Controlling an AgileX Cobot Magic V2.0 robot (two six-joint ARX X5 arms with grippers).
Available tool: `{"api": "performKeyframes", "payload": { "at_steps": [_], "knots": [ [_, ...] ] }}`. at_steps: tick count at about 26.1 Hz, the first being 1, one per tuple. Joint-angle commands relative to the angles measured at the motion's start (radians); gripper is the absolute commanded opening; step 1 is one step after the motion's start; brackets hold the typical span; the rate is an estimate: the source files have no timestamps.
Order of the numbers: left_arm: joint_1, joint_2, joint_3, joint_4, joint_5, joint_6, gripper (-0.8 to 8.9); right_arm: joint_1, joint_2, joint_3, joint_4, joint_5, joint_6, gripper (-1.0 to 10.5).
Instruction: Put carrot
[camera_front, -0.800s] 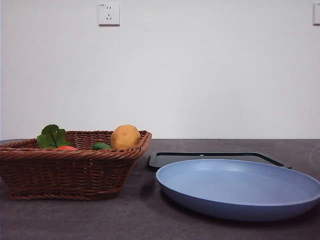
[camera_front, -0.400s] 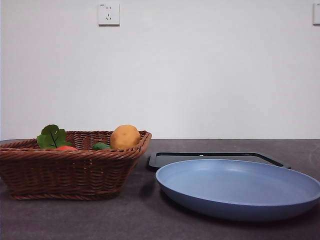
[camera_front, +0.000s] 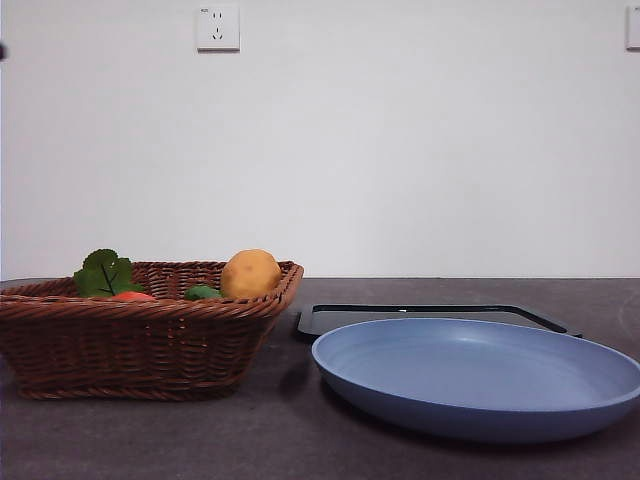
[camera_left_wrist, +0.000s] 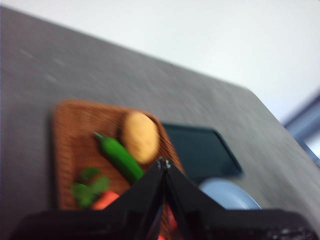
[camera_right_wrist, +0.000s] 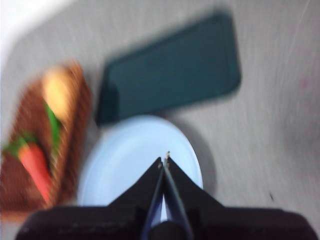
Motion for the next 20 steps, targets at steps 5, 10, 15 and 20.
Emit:
{"api": "performKeyframes", "payload": {
  "at_steps": [5, 10, 15, 20],
  "knots": [
    [-0.017, 0.175, 0.086, -0.102, 0.139, 0.089, 0.07, 0.002, 0.203, 0.053, -0.125, -0.036, -0.137, 0.1],
    [-0.031, 0.215, 0.086, -0.1, 0.188, 0.088, 0.1, 0.018, 0.343, 0.053, -0.133, -0.051, -0.14, 1.0],
    [-0.033, 0.215, 0.086, -0.078, 0.184, 0.084, 2.39, 0.088, 0.513, 0.052, -0.043, -0.045, -0.116, 2.4],
    [-0.033, 0.215, 0.086, -0.077, 0.185, 0.085, 2.74, 0.146, 0.647, 0.052, 0.097, -0.023, -0.064, 2.3]
  ]
}}
